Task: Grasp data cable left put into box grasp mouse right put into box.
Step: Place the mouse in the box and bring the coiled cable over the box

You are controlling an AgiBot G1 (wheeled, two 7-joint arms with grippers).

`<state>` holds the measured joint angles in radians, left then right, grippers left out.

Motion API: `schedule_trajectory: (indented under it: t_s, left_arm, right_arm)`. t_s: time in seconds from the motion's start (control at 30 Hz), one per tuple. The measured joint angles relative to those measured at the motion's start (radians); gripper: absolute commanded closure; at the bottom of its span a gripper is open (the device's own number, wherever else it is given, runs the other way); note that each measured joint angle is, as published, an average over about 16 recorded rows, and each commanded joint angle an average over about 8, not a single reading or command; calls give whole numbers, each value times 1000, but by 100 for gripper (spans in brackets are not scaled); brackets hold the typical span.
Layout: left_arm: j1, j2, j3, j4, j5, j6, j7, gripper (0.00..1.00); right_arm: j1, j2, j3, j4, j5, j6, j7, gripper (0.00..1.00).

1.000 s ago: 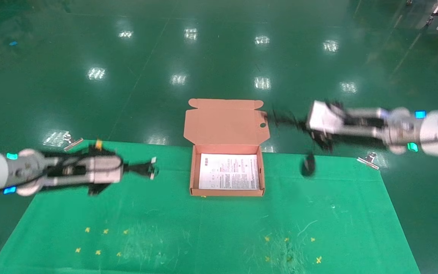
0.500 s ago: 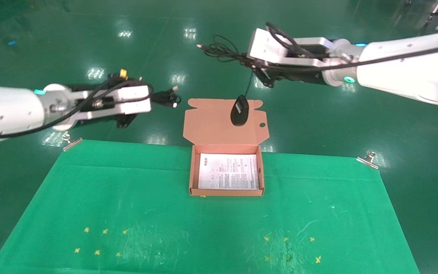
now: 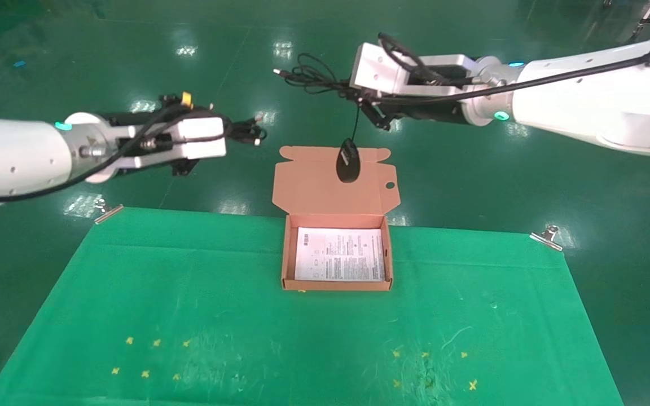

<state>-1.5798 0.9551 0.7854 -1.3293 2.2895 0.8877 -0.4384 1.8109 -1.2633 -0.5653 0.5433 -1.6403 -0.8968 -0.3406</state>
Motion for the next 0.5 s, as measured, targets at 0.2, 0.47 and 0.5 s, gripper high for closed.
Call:
schedule_trajectory:
  t_s: [0.2,0.47,0.5]
  left_arm:
    - [18,-21,6,-2,-5,7,10,100]
    - [47,-61,12,-9,-9,31,8,100]
    - [50,-66,12,-10,-9,35,6,100]
  right_arm:
    - [-9,-18,-5,-23,-1,0,-8,100]
    - [-28,-55,-15,-82,2,10,-33,100]
    - [-30,-59,-17,-91,3,11,-38,100]
